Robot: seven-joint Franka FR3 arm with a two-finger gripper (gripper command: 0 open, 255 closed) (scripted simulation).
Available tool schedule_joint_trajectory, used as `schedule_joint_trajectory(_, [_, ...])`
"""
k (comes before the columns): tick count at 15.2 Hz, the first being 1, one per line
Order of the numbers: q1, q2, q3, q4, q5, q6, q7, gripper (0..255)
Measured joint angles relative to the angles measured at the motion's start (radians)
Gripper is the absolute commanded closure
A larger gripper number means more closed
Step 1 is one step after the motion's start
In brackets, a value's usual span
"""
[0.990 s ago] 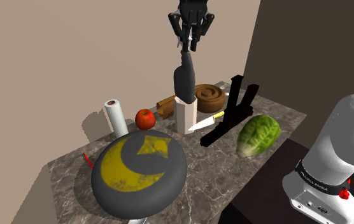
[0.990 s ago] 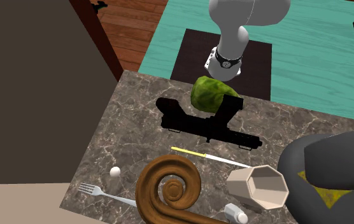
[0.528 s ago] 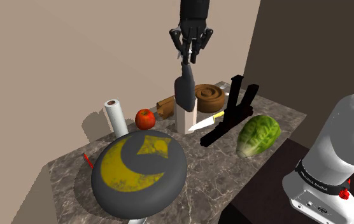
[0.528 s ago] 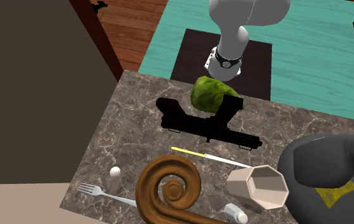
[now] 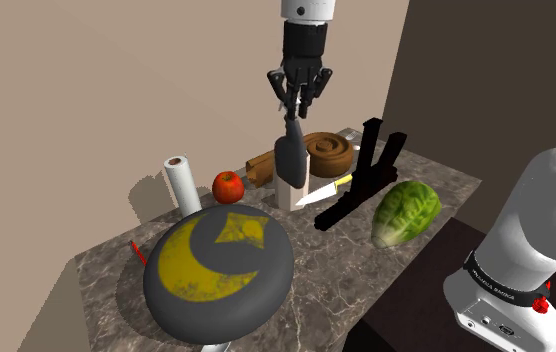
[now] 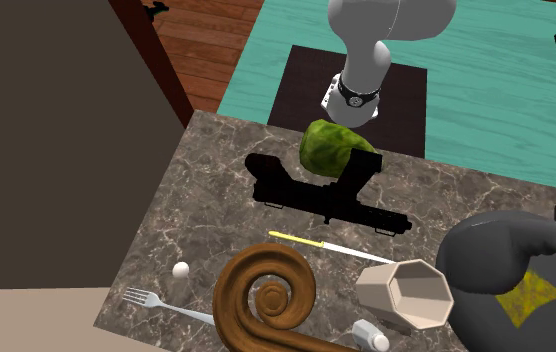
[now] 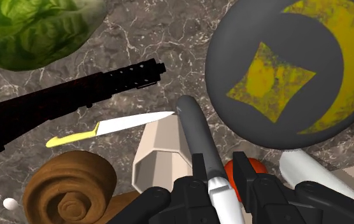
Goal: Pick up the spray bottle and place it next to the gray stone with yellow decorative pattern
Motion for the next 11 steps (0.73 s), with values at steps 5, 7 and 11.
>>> schedule_joint_trajectory(5, [0.002, -0.003, 0.003, -0.072, 0.003, 0.069, -0.003, 255])
schedule_joint_trajectory(7, [0.002, -0.002, 0.004, -0.097, 0.004, 0.094, -0.004, 255])
schedule_joint_trajectory(11, [0.004, 0.005, 0.009, -0.144, 0.006, 0.150, -0.003, 255])
